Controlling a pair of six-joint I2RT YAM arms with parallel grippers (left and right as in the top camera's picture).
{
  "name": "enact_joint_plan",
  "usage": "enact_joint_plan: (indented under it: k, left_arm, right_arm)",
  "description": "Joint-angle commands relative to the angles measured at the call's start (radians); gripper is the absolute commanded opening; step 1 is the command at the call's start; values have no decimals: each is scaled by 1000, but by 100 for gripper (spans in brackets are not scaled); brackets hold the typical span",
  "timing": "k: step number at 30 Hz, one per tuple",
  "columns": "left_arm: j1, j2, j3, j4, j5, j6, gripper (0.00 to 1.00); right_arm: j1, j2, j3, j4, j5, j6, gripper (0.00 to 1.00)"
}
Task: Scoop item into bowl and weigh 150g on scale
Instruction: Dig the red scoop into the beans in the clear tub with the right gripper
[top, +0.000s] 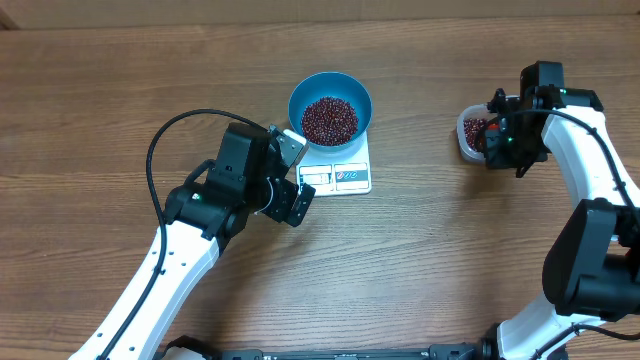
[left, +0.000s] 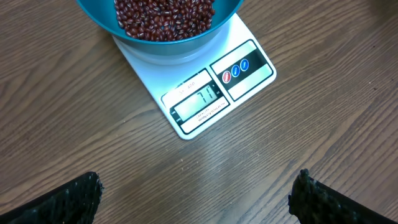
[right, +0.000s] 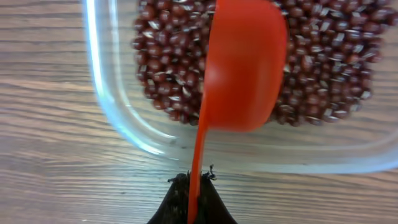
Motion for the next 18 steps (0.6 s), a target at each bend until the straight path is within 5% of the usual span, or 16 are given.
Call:
enact_joint_plan:
  k: [1,18]
  left_arm:
    - [-6,8,-3,3,-5,-6,100]
    - [-6,8,-3,3,-5,-6,99]
  right_arm:
    - [-4,9,-4,-5,-127,2,4]
    - [-46,102,-4,18,-345,237,4]
